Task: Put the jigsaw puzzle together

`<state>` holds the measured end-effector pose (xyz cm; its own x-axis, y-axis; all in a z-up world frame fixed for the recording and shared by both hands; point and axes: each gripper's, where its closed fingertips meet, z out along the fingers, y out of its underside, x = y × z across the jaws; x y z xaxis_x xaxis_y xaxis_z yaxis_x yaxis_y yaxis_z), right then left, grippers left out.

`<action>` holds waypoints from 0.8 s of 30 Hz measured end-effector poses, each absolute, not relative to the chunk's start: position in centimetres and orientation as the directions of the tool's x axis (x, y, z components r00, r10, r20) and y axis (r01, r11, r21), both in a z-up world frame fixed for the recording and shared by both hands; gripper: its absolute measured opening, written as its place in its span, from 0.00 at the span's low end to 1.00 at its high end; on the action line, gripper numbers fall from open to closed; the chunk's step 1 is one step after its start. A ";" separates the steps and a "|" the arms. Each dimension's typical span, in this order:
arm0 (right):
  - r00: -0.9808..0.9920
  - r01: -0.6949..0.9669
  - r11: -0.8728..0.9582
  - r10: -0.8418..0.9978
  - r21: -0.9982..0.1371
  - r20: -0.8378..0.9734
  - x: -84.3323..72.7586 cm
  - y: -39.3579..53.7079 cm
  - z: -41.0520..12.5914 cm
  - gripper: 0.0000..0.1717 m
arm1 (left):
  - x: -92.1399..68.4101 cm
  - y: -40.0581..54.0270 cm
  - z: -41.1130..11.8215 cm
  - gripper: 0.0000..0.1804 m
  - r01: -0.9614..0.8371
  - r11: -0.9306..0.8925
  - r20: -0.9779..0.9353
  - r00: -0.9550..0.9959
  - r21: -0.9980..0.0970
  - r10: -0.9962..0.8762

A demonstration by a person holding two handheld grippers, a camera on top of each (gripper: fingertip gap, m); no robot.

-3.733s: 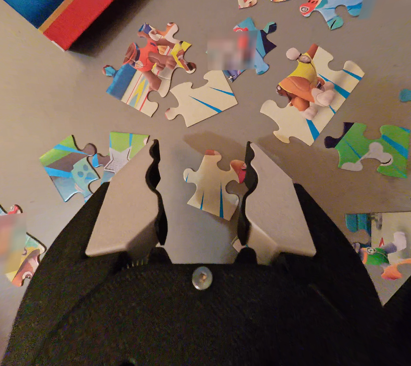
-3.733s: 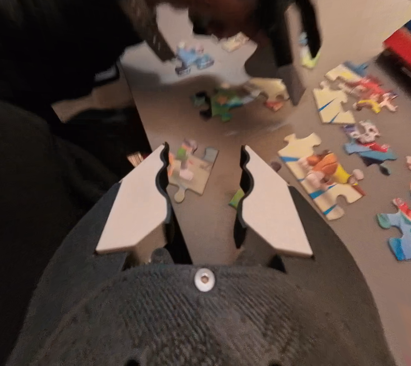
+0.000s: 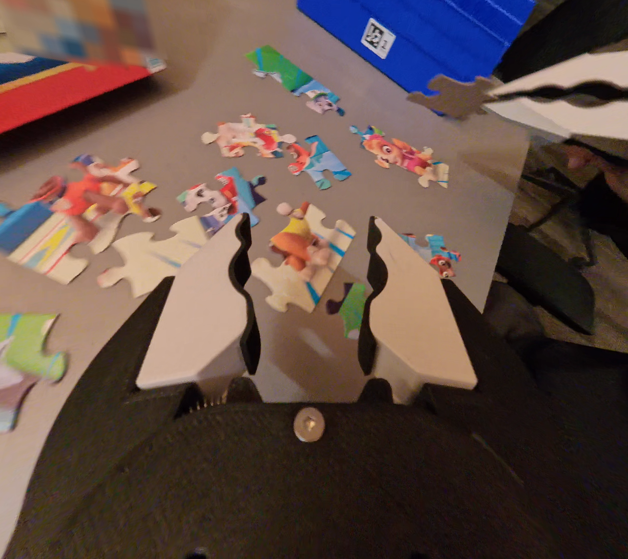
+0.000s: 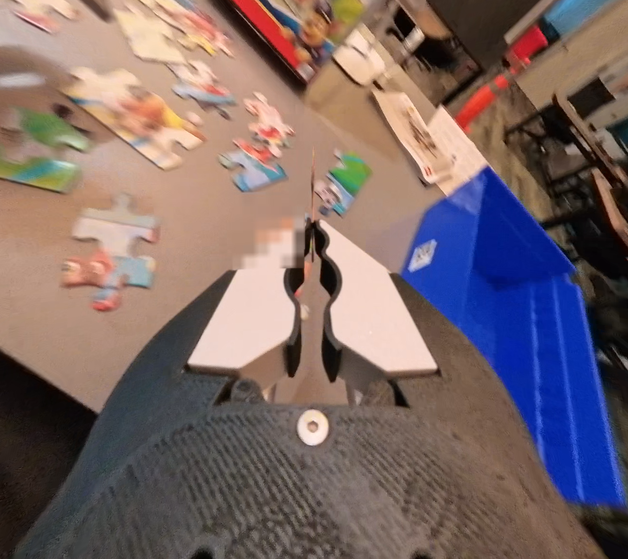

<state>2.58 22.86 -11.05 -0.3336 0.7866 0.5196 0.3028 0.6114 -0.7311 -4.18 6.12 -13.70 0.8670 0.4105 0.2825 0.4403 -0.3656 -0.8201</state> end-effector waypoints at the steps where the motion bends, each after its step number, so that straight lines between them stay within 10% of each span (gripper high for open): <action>1: -0.305 0.335 0.600 0.799 -0.727 0.519 2.5 24.5 -11.4 0.00 | -3.7 7.2 -13.7 0.38 0.426 -0.379 0.275 0.878 -0.821 0.391; 24: -0.377 0.417 0.446 0.878 -0.792 0.296 2.5 25.3 -17.6 0.00 | -1.6 17.5 -16.1 0.37 0.331 -0.540 0.233 0.941 -0.774 0.244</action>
